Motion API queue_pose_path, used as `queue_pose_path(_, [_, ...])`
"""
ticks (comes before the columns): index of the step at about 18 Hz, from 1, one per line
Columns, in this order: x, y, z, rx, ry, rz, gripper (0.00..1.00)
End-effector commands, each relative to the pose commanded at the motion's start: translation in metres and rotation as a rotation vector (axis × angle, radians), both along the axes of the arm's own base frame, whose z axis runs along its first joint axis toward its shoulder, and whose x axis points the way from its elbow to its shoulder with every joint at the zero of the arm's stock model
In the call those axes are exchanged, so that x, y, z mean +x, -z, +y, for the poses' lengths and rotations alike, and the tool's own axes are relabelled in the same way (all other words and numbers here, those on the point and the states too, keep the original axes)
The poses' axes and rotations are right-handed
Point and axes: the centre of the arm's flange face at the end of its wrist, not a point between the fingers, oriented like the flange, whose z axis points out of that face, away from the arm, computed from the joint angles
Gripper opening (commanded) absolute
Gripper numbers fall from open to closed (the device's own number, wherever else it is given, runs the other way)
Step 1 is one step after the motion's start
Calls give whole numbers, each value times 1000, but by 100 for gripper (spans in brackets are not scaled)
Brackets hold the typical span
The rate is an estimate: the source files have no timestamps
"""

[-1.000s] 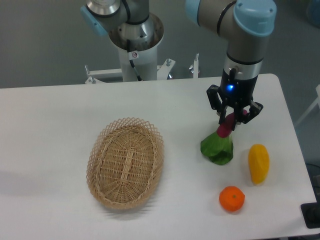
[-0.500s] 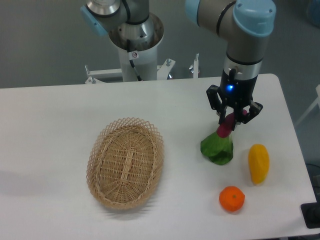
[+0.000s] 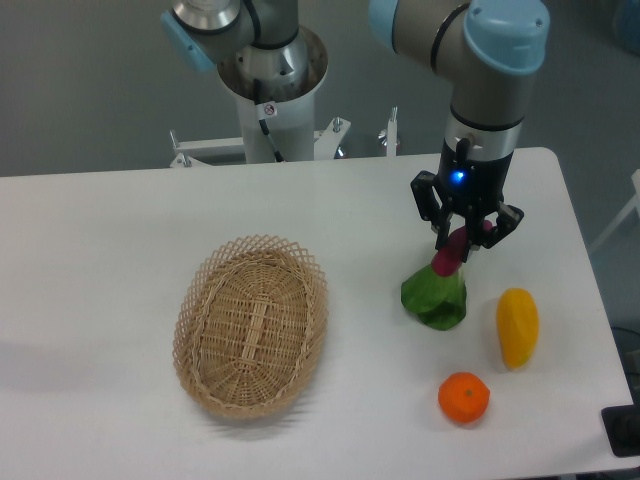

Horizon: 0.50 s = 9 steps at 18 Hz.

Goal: Place the sweet potato on the table
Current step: 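Hold the purple sweet potato in the gripper above the bok choy, then carry the sweet potato toward the table beside the orange and lower it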

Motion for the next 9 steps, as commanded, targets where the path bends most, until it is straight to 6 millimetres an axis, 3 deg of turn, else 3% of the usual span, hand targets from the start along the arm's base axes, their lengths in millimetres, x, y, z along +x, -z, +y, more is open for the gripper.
queue_pose_path(3, [-3,7,5,20,-48,9,30])
queue_pose_path(9, [5,42,24,82,-163,33,30])
